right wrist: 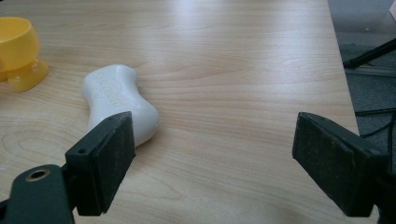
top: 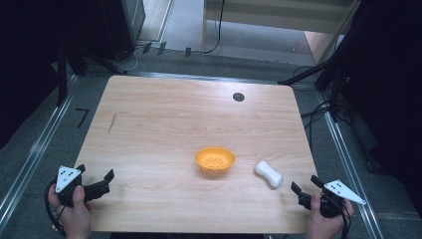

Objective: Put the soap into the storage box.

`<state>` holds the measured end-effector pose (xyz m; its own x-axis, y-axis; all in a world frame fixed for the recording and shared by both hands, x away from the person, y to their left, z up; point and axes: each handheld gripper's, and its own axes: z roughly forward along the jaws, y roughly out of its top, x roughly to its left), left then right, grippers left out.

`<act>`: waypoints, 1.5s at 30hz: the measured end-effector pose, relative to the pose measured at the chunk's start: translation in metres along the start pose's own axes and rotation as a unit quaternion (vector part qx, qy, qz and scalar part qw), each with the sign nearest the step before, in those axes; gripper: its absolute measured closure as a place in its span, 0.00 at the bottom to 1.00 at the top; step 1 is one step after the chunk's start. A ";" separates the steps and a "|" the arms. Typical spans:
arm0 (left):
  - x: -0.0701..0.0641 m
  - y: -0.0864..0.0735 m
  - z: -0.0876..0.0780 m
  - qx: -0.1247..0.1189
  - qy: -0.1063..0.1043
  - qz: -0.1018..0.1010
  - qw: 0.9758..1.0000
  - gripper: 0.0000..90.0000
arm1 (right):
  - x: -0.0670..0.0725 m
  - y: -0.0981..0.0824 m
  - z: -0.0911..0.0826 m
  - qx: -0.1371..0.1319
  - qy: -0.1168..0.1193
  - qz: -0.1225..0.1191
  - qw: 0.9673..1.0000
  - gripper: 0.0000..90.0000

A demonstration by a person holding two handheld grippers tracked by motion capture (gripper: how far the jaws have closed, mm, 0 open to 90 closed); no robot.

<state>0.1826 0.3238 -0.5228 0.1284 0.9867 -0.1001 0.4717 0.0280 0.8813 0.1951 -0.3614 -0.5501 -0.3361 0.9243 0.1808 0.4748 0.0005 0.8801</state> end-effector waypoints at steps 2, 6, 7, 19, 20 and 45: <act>0.000 0.000 0.000 0.002 0.001 0.003 1.000 0.00 | 0.000 0.000 0.000 0.001 0.000 -0.004 1.000 0.16; 0.000 0.000 0.000 0.002 0.001 0.003 1.000 0.00 | -0.001 0.000 0.000 0.003 0.004 0.002 1.000 0.17; 0.000 0.000 0.000 0.001 0.000 0.002 1.000 0.00 | -0.001 0.000 0.001 0.003 0.006 -0.002 1.000 0.19; -0.002 0.000 0.000 0.001 0.003 0.010 1.000 0.00 | 0.008 0.019 0.011 0.082 0.018 -0.070 0.994 0.23; -0.002 0.000 0.000 0.001 0.003 0.011 1.000 0.00 | 0.009 0.021 0.011 0.088 0.019 -0.075 0.993 0.24; -0.002 0.001 0.002 0.009 -0.003 0.013 1.000 0.00 | 0.025 0.046 0.030 0.205 0.058 -0.128 0.969 0.24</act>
<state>0.1840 0.3212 -0.5227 0.1456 0.9861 -0.0799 0.4846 -0.0007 0.8747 0.2327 -0.3268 -0.5186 -0.5629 0.8251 0.0479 0.6389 0.3976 0.6586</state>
